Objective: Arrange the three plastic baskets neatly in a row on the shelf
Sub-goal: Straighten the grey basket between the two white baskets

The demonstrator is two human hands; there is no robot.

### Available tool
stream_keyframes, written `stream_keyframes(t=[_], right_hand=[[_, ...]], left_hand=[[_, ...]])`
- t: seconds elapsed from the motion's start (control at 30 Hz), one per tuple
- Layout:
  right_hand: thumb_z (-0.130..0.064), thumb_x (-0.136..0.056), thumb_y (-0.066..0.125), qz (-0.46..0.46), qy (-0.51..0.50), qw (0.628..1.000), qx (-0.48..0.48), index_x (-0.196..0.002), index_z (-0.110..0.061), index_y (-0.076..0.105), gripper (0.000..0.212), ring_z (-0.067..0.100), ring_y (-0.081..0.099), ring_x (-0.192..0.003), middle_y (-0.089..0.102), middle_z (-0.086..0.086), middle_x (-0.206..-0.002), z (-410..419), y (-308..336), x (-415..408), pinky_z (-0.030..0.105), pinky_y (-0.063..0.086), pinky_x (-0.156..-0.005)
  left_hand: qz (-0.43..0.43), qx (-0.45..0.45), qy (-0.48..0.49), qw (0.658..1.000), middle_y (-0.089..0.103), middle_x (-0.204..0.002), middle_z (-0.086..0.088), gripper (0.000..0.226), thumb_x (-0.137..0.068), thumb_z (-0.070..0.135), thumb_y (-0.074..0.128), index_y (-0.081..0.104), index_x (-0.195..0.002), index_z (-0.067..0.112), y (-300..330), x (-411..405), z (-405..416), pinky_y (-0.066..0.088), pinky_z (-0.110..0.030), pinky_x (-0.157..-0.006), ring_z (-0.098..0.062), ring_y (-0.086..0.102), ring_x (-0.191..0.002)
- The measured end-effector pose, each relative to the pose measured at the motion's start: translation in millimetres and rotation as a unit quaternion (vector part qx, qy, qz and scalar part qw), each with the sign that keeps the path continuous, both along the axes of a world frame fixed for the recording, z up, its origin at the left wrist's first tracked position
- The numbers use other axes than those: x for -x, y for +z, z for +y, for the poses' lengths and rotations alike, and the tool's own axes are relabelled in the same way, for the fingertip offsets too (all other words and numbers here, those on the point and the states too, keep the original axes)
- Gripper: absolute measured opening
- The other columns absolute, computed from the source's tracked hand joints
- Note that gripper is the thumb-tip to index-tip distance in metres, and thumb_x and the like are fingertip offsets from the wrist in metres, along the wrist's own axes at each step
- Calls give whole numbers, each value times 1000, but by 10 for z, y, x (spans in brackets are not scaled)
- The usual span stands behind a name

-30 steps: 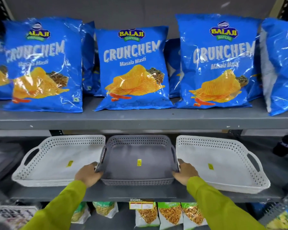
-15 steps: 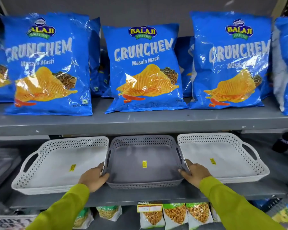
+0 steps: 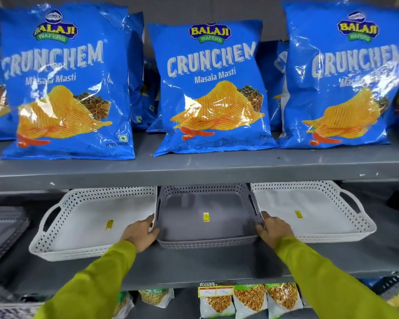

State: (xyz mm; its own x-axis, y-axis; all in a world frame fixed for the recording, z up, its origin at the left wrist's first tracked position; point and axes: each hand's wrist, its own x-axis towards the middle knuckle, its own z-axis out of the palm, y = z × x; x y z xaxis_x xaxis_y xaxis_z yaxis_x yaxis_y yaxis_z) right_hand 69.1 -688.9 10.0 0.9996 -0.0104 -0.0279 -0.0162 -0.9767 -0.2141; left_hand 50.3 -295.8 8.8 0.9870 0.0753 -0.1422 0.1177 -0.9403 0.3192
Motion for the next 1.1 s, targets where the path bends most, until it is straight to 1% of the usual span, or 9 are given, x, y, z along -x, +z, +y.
stream_keyframes(t=[0.1,0.2,0.27,0.37,0.43,0.6,0.7,1.1], right_hand=[[-38,-90,47,17,-6,1000,-18,-119,-11,48,40,38,62,-103,67,21,-110,-13,55,-127,39,49,-82],[-38,-91,47,14,-16,999,-26,-124,-12,47,43,38,61,-104,66,21,-112,-1,47,-105,39,49,-83],[-39,-91,47,3,-21,1000,-20,-125,-13,47,42,38,62,-103,67,21,-111,-3,27,-31,38,49,-82],[-39,-91,46,-1,-12,1000,-11,-125,-14,47,43,37,63,-102,68,20,-110,-34,-1,108,38,50,-80],[-39,-91,45,1,-13,1000,-1,-127,-14,45,43,37,63,-101,68,19,-109,-59,-23,189,39,51,-79],[-37,-92,41,10,-33,999,8,-128,-17,42,41,36,63,-101,67,19,-110,-47,-58,380,38,49,-80],[-37,-92,39,14,-40,999,5,-127,-18,42,40,35,63,-101,68,18,-110,-32,-52,475,39,50,-81],[-38,-91,40,-12,-24,999,18,-121,-15,46,38,35,65,-93,70,17,-100,-33,-91,679,36,48,-71]], left_hand=[[6,2,4,1000,66,-123,-15,53,-90,43,42,38,-141,28,-22,-114,13,47,-37,-92,-37,59,-113],[9,-6,6,1000,66,-116,-19,56,-87,46,37,37,-141,30,-54,-123,31,45,-38,-93,-36,57,-112],[6,-21,2,1000,65,-113,-20,53,-89,43,36,37,-140,30,-69,-87,17,42,-38,-94,-35,54,-112],[8,-54,-12,998,64,-113,-18,50,-90,41,35,39,-137,27,-66,38,-5,38,-40,-95,-33,52,-113],[10,-67,-22,997,63,-113,-18,52,-88,43,33,39,-137,26,-64,131,-12,37,-42,-95,-33,51,-114],[16,-91,-28,995,61,-114,-18,56,-90,44,32,31,-143,24,-84,353,-37,37,-43,-94,-32,50,-115],[18,-105,-35,994,63,-114,-17,57,-90,44,31,31,-143,23,-64,434,-36,37,-43,-95,-31,49,-116],[19,-116,-33,993,63,-119,-16,58,-89,46,27,28,-143,26,-75,621,-22,36,-44,-96,-30,49,-119]])
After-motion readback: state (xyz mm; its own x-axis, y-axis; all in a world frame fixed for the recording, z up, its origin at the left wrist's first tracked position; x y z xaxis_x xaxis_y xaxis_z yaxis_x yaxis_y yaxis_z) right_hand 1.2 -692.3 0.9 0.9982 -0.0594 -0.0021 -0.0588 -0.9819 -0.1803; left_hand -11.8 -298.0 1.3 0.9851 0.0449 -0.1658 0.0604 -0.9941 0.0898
